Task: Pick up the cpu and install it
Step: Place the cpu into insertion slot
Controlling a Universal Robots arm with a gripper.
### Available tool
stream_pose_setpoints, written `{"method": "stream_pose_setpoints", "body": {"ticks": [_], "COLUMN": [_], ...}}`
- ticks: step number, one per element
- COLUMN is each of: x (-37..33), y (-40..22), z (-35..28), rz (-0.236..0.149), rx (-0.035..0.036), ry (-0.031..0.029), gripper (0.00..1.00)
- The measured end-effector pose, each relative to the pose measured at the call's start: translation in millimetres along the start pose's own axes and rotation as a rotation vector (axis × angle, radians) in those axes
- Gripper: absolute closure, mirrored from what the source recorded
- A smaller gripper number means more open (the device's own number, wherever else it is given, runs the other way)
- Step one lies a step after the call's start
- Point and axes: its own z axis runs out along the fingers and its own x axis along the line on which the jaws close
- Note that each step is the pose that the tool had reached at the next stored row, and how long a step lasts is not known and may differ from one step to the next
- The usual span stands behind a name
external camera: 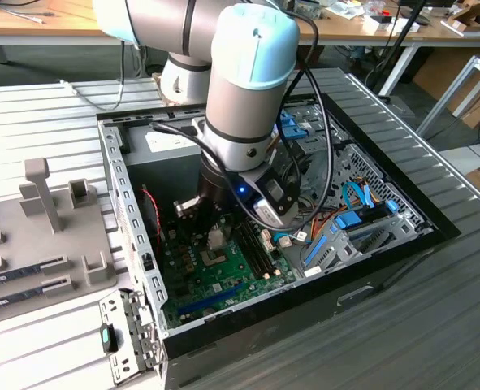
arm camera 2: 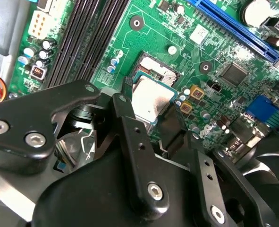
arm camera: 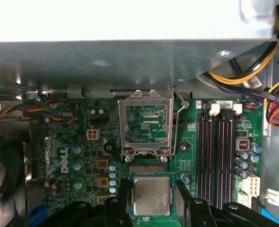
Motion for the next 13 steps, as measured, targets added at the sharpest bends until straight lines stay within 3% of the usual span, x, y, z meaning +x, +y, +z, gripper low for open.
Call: {"method": "stream_pose_setpoints", "body": {"ticks": [5, 13], "x": [0.1, 1.0], "y": [0.1, -2.9], "z": [8.7, 14.3], "rz": [0.0, -0.001], "rx": [0.0003, 0.002], "ry": [0.0001, 0.0], "gripper": [0.53, 0.53]}}
